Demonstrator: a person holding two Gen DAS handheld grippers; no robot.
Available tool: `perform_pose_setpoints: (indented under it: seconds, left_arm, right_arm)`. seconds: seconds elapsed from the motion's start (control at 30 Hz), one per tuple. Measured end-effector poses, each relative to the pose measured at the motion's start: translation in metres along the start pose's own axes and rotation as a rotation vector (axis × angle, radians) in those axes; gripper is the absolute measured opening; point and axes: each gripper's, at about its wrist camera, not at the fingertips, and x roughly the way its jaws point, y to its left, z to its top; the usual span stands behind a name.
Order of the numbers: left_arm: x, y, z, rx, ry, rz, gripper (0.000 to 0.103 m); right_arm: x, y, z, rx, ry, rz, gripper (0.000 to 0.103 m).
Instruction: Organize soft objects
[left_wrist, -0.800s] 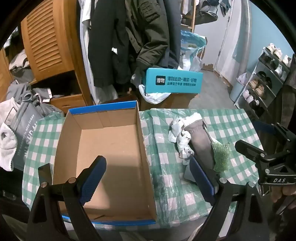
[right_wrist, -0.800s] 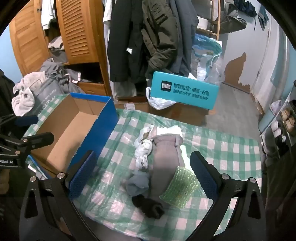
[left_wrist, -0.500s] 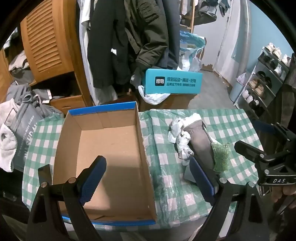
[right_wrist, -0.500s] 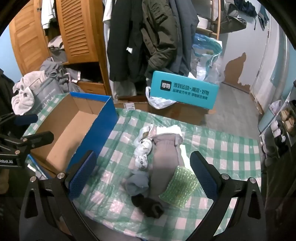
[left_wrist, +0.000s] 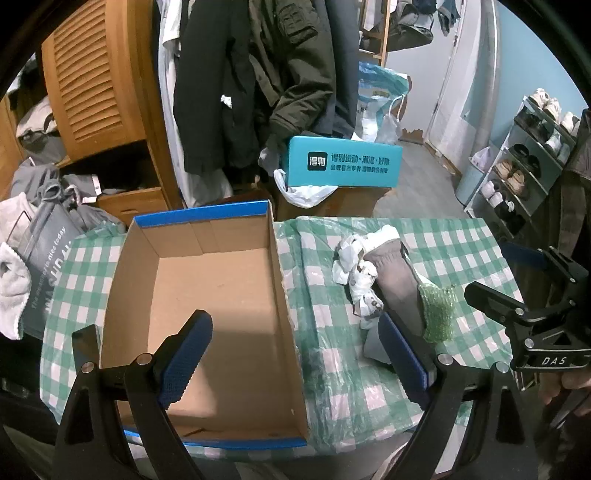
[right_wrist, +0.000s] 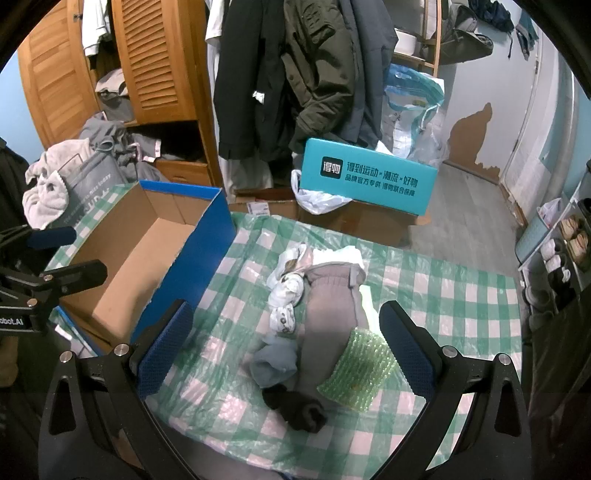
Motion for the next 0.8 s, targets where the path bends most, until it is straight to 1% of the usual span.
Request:
perform_pose_setpoints:
  seconds: [0.8]
  left_arm:
    - [0.0008,-0.0017,-0.0019,-0.002,0.001,0.002,0.093]
  right_arm:
    - [-0.0008,-0.0003,0.0009,0.0,0.005,-0.001,0.1]
